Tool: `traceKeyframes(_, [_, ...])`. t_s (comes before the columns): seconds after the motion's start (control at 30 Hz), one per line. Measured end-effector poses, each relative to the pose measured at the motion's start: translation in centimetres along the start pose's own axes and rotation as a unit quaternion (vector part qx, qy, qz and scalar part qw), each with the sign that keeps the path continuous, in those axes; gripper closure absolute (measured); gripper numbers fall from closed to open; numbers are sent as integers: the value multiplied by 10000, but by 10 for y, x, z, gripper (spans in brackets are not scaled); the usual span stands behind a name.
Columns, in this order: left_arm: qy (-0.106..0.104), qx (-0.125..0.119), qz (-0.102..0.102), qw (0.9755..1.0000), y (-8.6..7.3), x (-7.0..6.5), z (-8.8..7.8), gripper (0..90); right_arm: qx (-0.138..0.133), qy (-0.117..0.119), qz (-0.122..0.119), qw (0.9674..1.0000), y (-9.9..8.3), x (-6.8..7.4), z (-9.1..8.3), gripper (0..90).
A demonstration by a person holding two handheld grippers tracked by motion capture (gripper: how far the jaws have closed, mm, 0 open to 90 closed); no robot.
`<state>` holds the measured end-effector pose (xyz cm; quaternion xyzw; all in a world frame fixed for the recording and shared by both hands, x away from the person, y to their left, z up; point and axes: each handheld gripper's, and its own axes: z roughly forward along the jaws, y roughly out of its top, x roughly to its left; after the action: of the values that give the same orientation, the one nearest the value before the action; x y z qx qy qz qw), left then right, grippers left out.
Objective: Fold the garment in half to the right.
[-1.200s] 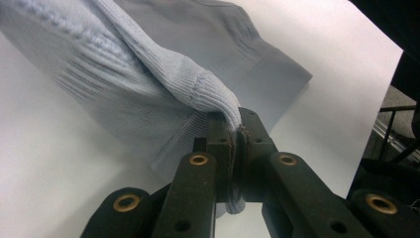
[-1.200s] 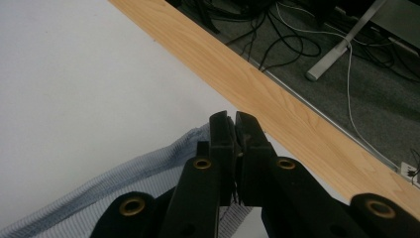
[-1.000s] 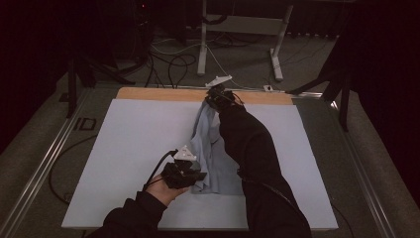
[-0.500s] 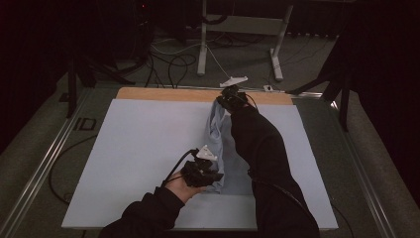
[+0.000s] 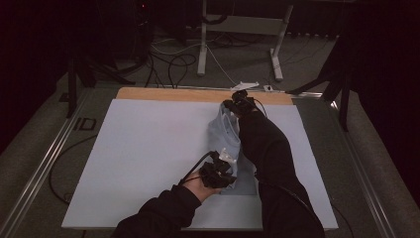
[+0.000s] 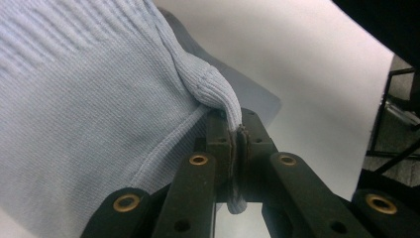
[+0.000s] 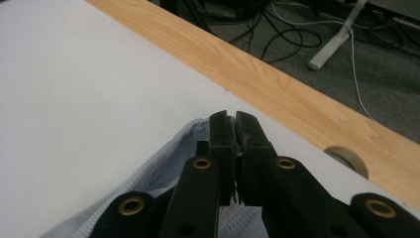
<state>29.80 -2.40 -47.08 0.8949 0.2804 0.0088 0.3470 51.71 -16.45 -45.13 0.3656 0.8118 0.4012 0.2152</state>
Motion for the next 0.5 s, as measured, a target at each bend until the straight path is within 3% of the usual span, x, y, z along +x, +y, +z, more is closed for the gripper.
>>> traceKeyframes(0.27, [8,104,-36,9999,5,-2,18,867,77,94,237,9996,-21,-11,9,871])
traceKeyframes(0.33, [14,142,-43,9999,6,-1,22,867,71,217,316,9992,-26,-14,12,856])
traceKeyframes(0.47, [7,188,-117,9998,6,1,31,867,211,148,349,9991,-31,-16,13,702])
traceKeyframes(0.5, [14,198,-127,9997,7,1,34,867,211,148,349,9991,-31,-16,13,702])
